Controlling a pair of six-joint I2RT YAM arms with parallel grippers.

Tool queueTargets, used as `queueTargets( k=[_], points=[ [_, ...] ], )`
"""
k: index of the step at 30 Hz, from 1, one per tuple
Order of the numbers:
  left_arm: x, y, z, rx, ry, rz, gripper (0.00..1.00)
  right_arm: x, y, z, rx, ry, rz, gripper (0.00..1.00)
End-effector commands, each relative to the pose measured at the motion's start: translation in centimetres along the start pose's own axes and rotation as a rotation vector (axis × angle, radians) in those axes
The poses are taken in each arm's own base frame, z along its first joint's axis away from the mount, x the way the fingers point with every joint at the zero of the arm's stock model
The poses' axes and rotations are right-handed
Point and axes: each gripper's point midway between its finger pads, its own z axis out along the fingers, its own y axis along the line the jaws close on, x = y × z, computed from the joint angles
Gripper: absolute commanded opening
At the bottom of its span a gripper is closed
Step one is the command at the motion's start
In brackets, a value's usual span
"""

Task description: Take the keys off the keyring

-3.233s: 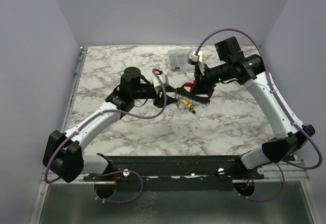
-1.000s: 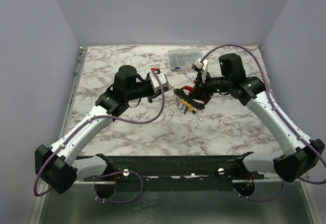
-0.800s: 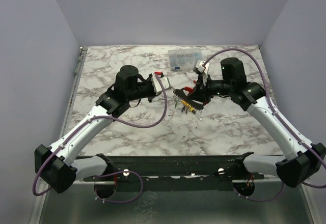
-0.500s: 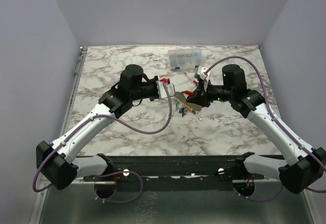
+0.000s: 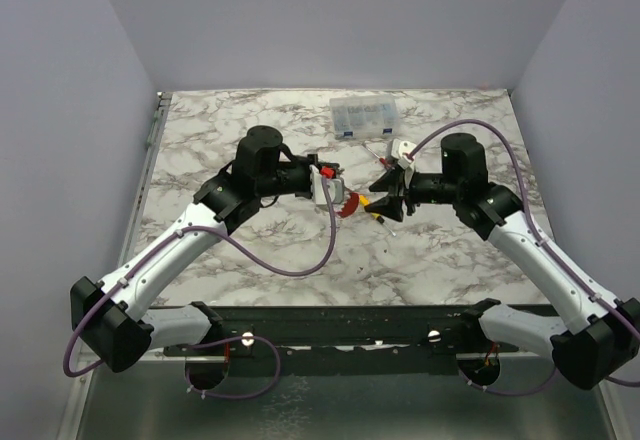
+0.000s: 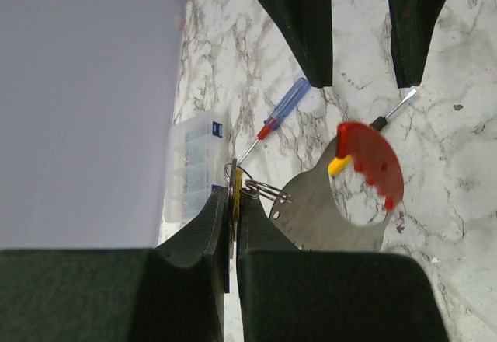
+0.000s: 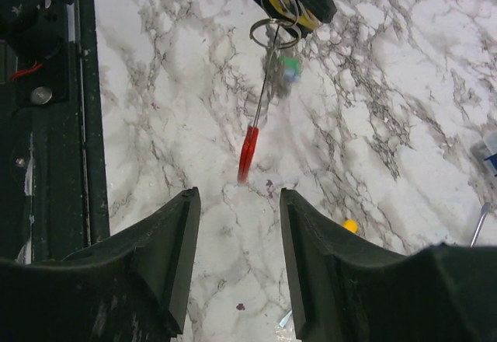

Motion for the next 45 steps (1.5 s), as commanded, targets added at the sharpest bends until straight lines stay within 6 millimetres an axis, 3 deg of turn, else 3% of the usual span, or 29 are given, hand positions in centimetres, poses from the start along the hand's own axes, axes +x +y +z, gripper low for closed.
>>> queueTargets(
  k=[1, 9, 15, 20, 27, 33, 40, 45],
  points=[
    [-2.4, 0.0, -0.6, 0.020, -0.083, 0.070, 0.00, -2.6, 0.2, -0.5, -0.005, -0.076, -0.092, 0.52],
    [-4.3, -1.7, -0.7, 0.058, -0.144, 0.188, 0.00, -5.5, -0.2, -1.0, 0.011, -0.148, -0.160, 0.45],
    [-4.7, -2.7, -0.7, 0.073, -0.157, 0.268, 0.00, -6.5, 0.8, -1.4, -0.033, -0.179, -0.192, 0.48],
    [-4.6, -3.1, -0.9, 0.075, -0.161, 0.337, 0.00, -6.7, 0.9, -1.4, -0.043, -0.181, -0.203, 0.51],
    [-4.9, -3.8, -1.3, 0.078, -0.181, 0.447, 0.00, -7.0, 1.0, -0.9, -0.082, -0.198, -0.213, 0.41],
    [-4.9, -4.7, -1.4, 0.089, -0.206, 0.583, 0.00, -6.6, 1.4, -0.6, -0.115, -0.214, -0.228, 0.39],
    [-5.6, -4.3, -1.6, 0.044, -0.234, 0.660, 0.00, -6.9, 1.4, 0.1, -0.145, -0.230, -0.223, 0.36],
    [-6.1, -4.1, -1.9, 0.008, -0.255, 0.711, 0.00, -6.0, 1.8, 1.0, -0.178, -0.229, -0.212, 0.35]
  ],
)
